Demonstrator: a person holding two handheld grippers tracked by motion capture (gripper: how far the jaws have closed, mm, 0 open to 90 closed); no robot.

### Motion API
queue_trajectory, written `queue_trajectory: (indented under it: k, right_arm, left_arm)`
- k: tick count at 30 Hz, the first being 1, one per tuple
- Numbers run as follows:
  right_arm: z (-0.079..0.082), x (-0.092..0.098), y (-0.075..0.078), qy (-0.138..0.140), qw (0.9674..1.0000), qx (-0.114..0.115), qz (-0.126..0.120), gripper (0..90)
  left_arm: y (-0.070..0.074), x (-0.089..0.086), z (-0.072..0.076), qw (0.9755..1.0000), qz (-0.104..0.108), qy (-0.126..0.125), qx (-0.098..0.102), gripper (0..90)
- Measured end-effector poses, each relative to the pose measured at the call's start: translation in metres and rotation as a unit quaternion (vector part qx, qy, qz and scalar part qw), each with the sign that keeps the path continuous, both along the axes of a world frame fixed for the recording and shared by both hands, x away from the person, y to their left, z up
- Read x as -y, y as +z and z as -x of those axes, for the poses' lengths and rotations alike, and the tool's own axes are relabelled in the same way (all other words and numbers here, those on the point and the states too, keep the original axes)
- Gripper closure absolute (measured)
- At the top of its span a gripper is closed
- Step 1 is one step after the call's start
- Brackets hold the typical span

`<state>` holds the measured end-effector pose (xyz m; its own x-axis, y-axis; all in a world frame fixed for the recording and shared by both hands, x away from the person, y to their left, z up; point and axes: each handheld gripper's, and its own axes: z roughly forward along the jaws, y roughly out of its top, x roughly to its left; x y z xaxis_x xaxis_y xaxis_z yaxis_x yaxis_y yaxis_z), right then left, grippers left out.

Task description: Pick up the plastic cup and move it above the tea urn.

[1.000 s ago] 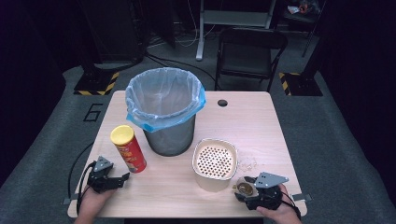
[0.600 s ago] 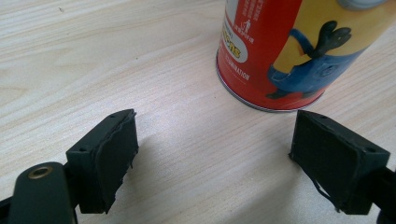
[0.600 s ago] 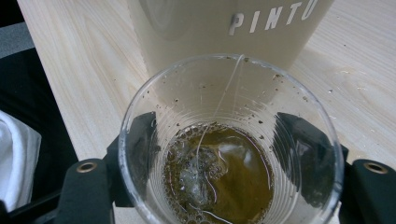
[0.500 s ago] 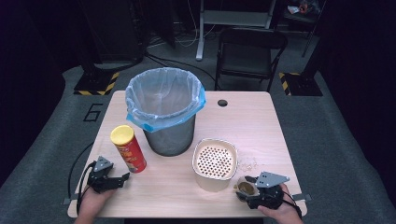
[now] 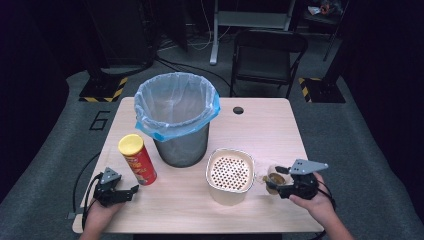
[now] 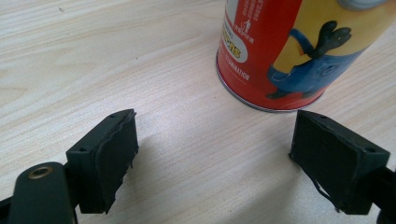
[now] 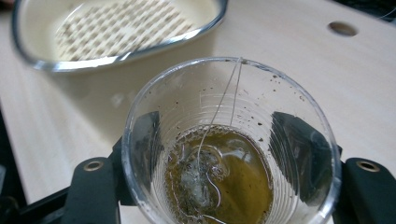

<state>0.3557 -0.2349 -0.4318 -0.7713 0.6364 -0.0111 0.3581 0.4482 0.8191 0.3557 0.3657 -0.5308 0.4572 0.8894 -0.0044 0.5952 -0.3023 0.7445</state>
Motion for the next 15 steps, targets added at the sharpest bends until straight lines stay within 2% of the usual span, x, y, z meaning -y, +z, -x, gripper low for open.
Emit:
queue_trajectory:
  k: [6, 15]
  right_arm:
    - [-0.026, 0.007, 0.019, -0.018, 0.9997, 0.012, -0.012, 34.3]
    - [-0.059, -0.003, 0.03, -0.022, 0.9995, 0.021, -0.01, 34.8]
  left_arm:
    - [0.0, 0.0, 0.0, 1.0, 0.0, 0.0, 0.0, 14.5]
    - [0.0, 0.0, 0.0, 1.0, 0.0, 0.0, 0.0, 14.5]
